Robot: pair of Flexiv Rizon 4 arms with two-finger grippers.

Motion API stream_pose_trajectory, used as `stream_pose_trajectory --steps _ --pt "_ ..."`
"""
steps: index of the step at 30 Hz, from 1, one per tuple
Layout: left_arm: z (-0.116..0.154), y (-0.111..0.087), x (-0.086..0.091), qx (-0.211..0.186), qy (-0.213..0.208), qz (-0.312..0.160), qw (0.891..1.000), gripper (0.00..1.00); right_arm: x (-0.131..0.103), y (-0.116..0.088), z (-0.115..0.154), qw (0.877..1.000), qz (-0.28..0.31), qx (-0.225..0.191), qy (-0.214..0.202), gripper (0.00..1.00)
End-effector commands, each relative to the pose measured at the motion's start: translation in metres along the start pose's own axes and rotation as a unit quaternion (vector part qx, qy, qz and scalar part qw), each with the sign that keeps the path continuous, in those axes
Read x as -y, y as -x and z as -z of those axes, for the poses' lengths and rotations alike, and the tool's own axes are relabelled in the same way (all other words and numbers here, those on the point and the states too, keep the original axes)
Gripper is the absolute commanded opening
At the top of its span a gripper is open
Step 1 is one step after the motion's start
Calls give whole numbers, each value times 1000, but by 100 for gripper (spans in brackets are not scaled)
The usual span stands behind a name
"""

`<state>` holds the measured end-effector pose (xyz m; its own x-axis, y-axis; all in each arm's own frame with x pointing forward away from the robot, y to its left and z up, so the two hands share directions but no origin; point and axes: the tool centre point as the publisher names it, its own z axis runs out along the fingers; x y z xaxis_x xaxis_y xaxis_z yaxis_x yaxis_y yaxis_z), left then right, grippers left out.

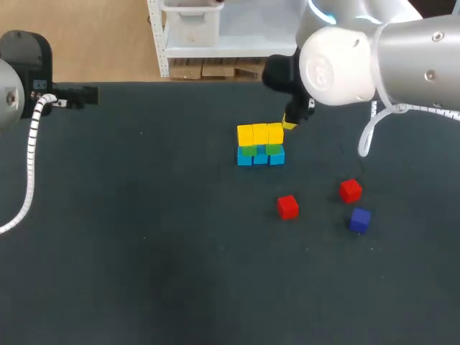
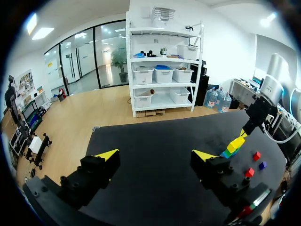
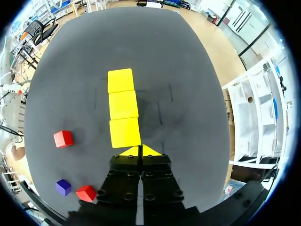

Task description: Place the blue cubes, place green cubes on the blue cubes, place the yellow cubes on the green cubes, then place the red cubes on the yellow cubes, and place purple cube on the red cubes.

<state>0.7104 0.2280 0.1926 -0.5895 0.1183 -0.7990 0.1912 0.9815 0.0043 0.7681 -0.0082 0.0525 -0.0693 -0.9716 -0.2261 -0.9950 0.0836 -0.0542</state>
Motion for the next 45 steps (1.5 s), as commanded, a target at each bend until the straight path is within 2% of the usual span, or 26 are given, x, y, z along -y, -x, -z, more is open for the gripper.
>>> stream_pose_trajectory --steps 1,6,8,11,12,13,15,16,17,20,24,30,37,39,42,45 --pt "0 0 0 1 -1 0 1000 100 0 0 0 1000 0 1 0 0" --pt "0 0 0 1 -1 0 1000 100 2 -1 -1 1000 -3 0 -1 0" --pt "0 0 0 1 -1 0 1000 100 3 -2 -1 1000 -7 -1 -4 26" --pt "0 0 0 1 -1 0 1000 100 4 -6 -1 1000 -11 -4 -9 30" --pt "0 0 0 1 -1 0 1000 100 5 -8 -1 1000 -13 -5 -10 34" --pt "0 0 0 1 -1 0 1000 100 6 -10 0 1000 -16 -5 -11 46" --pt "0 0 0 1 -1 0 1000 100 8 -16 4 1000 -23 -7 -15 77" --pt "0 0 0 1 -1 0 1000 100 8 -18 6 1000 -26 -7 -16 80" --pt "0 0 0 1 -1 0 1000 100 8 -22 9 999 -30 -10 -21 89" --pt "0 0 0 1 -1 0 1000 100 4 -33 16 999 -33 -10 -24 100" --pt "0 0 0 1 -1 0 1000 100 -13 -51 23 999 -23 -8 -25 100" --pt "0 0 0 1 -1 0 1000 100 -46 -72 37 1000 0 8 0 97" --pt "0 0 0 1 -1 0 1000 100 -96 -82 40 999 44 15 27 91" --pt "0 0 0 1 -1 0 1000 100 -107 -84 38 998 56 10 23 93" --pt "0 0 0 1 -1 0 1000 100 -115 -90 35 998 61 -3 8 95" --pt "0 0 0 1 -1 0 1000 100 -112 -99 30 998 58 -17 6 96"
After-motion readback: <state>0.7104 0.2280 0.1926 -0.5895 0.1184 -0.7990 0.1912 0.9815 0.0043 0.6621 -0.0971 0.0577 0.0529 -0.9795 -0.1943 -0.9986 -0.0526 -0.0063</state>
